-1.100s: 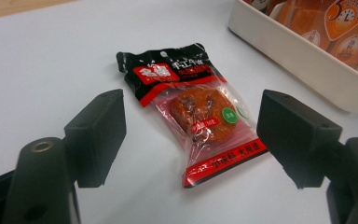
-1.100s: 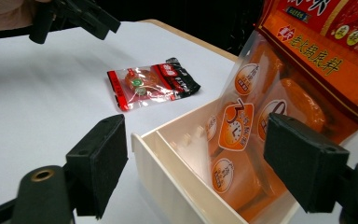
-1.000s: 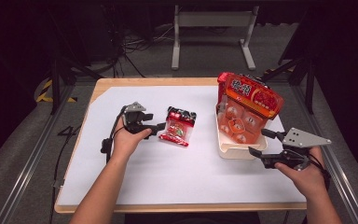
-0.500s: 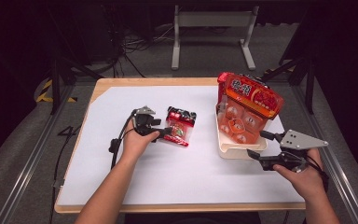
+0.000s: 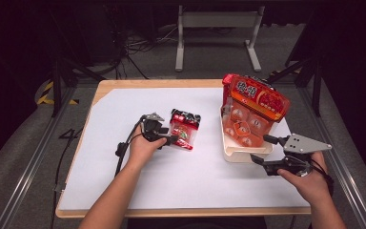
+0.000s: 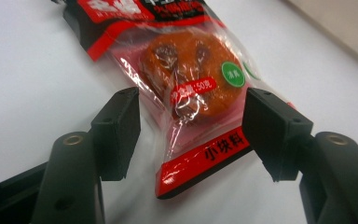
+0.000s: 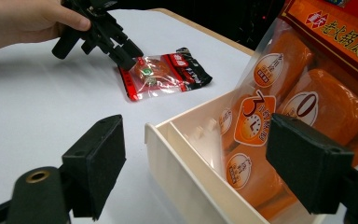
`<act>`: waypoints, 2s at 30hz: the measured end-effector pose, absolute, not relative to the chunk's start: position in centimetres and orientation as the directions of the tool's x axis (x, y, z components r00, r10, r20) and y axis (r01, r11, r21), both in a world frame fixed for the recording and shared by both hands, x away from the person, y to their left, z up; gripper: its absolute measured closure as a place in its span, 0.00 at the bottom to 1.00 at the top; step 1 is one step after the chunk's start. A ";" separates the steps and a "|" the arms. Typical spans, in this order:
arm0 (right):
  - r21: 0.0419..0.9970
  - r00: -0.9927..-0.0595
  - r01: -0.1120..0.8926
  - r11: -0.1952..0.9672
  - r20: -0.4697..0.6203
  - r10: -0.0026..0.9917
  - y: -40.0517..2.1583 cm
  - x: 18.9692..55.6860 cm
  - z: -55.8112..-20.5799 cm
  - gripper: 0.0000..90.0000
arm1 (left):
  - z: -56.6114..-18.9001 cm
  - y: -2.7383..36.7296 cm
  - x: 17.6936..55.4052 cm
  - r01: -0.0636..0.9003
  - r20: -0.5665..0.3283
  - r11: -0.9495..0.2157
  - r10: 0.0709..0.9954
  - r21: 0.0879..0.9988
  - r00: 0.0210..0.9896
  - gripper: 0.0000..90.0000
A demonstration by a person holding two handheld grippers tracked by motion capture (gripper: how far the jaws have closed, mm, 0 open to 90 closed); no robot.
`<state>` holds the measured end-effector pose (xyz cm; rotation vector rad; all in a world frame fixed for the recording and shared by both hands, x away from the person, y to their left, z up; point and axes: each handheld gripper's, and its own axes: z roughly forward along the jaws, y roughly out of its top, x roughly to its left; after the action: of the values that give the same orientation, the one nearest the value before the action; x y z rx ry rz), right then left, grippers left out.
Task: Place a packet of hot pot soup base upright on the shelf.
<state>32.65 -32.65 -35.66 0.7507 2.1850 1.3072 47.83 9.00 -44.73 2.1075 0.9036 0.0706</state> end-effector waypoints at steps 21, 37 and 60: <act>0.888 -0.749 0.202 0.412 -0.131 0.650 -31.8 32.8 -35.9 0.22 | -45.1 8.9 47.1 0.536 -0.158 -0.442 0.647 0.719 0.746 0.90; 0.865 -0.769 0.227 0.448 -0.123 0.627 -31.9 33.0 -36.1 0.34 | -44.7 9.2 46.7 0.542 -0.172 -0.422 0.652 0.727 0.739 0.98; 0.890 -0.750 0.298 0.347 -0.006 0.661 -29.7 33.6 -34.8 0.44 | -40.3 10.4 43.6 0.406 -0.134 -0.332 0.611 0.851 0.780 0.99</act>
<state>33.62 -29.75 -34.83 0.8445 2.2498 1.3701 43.56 10.43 -40.31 1.9703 0.7654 0.2576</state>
